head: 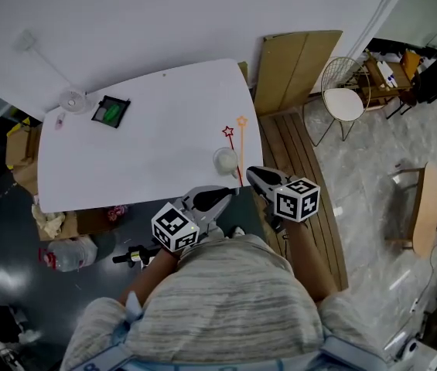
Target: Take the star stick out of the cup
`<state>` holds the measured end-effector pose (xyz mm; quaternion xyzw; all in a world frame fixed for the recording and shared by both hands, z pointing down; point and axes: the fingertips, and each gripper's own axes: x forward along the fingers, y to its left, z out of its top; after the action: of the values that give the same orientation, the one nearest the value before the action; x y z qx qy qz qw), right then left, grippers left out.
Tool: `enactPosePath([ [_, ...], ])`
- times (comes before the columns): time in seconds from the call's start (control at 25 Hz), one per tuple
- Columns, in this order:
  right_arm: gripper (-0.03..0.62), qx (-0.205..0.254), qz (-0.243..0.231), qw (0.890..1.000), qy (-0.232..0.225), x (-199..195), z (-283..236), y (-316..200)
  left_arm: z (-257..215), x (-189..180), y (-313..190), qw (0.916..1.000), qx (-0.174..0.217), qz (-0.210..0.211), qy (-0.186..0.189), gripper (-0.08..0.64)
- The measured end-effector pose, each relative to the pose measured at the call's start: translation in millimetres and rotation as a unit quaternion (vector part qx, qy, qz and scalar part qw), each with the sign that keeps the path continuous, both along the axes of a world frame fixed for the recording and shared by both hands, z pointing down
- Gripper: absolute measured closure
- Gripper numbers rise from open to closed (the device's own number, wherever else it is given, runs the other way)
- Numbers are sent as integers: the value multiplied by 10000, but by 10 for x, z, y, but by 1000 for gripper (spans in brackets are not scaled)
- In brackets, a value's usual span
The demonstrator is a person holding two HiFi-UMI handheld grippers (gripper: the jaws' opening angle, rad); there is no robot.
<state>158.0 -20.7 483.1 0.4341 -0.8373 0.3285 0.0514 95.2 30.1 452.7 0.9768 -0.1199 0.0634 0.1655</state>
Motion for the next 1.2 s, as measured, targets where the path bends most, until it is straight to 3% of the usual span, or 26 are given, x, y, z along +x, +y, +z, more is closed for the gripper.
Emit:
enactPosePath([
  [0.28,577,290,-114,9992,-262,-41,-258,554,-132,138,281,9999,27,-13,114,517],
  [0.56,578,694,-181,9972,-202,-57,-474,842,-312,245,516,9993,56,52,371,517],
  [0.76,583,888,-138,9959,61,-36,-525,975,-404,312,588,9990,167,140,396,517],
  [1.2,583,970,-327,9947,125,-60,-536,952,-356,316,580,9993,55,28,369,517],
])
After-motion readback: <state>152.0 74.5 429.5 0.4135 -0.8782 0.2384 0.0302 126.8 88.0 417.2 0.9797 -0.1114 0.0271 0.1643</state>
